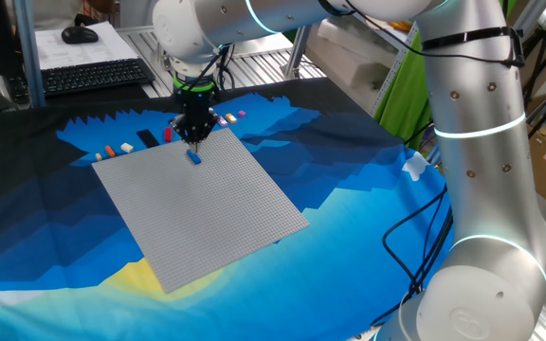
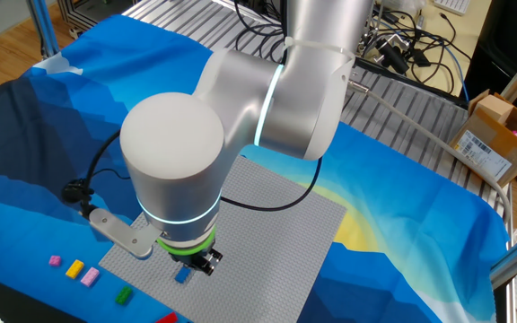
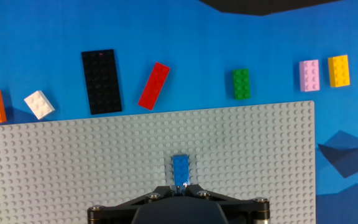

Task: Stack small Lego blocks randomly, one at a time

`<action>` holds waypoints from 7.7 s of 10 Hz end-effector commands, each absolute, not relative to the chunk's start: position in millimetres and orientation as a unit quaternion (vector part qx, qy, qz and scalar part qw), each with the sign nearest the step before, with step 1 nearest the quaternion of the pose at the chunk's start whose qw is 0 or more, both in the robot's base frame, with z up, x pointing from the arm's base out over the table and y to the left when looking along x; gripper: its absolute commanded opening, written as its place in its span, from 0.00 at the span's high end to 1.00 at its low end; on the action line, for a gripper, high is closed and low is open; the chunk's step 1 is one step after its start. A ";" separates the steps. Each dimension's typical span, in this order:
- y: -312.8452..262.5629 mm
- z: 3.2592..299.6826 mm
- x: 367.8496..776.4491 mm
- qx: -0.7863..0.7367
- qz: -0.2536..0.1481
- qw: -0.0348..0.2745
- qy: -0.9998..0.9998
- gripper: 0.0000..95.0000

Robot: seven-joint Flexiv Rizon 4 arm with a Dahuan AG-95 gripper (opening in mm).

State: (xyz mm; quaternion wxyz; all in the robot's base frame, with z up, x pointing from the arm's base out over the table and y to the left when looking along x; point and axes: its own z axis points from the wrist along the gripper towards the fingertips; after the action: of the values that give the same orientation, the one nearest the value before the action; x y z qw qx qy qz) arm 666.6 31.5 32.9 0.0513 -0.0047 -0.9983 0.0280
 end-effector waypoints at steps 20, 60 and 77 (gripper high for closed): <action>26.5 30.9 661.1 -0.001 0.026 0.054 -0.998 1.00; -43.0 8.0 767.0 0.049 0.003 0.034 -0.998 1.00; 17.6 29.5 667.0 -0.022 -0.003 0.046 -0.999 1.00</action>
State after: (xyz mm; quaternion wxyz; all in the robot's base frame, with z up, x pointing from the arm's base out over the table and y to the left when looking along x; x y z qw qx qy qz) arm 663.7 18.6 29.2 0.0439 -0.0236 -0.9988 -0.0019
